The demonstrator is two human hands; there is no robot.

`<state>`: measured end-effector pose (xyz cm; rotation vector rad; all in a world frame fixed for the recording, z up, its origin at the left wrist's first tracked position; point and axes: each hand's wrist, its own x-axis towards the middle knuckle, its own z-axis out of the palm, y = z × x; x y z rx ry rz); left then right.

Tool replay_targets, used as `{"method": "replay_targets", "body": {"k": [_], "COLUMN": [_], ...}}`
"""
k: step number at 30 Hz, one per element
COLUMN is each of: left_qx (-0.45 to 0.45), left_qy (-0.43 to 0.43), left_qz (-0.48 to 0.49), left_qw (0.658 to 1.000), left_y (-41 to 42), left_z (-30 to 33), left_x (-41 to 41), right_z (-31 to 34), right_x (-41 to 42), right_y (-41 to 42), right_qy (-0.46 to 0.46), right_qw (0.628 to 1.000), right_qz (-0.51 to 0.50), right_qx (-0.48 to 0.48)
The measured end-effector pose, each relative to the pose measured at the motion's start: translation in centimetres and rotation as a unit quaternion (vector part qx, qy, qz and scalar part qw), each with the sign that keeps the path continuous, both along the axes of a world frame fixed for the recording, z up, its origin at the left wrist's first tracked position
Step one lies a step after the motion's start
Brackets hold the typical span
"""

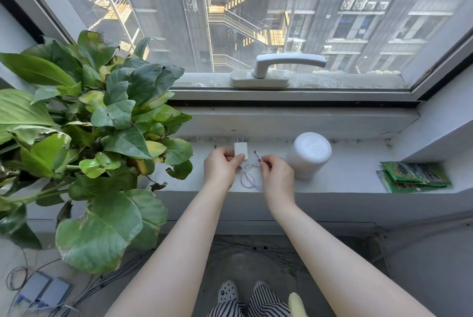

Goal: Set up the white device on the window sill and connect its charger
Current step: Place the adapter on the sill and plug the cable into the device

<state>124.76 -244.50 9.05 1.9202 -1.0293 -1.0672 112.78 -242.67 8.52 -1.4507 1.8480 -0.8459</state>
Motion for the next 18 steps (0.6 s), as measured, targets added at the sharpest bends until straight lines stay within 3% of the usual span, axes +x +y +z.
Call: {"method": "replay_targets", "body": {"k": [8,18], "left_qx": [-0.017,-0.006], "left_qy": [-0.088,-0.06], "left_qz": [0.001,0.005], "left_qw": [0.996,0.998], "left_y": [0.42,0.91], "left_z": [0.04,0.09], "left_x": [-0.29,-0.32], "right_z": [-0.41,-0.36], "right_x": [0.29,0.39], "right_y": [0.4,0.02], "right_qy": [0.045,0.047], "right_qw": [0.999,0.999], "right_qz": [0.006,0.0], "right_qx": [-0.012,-0.016]}}
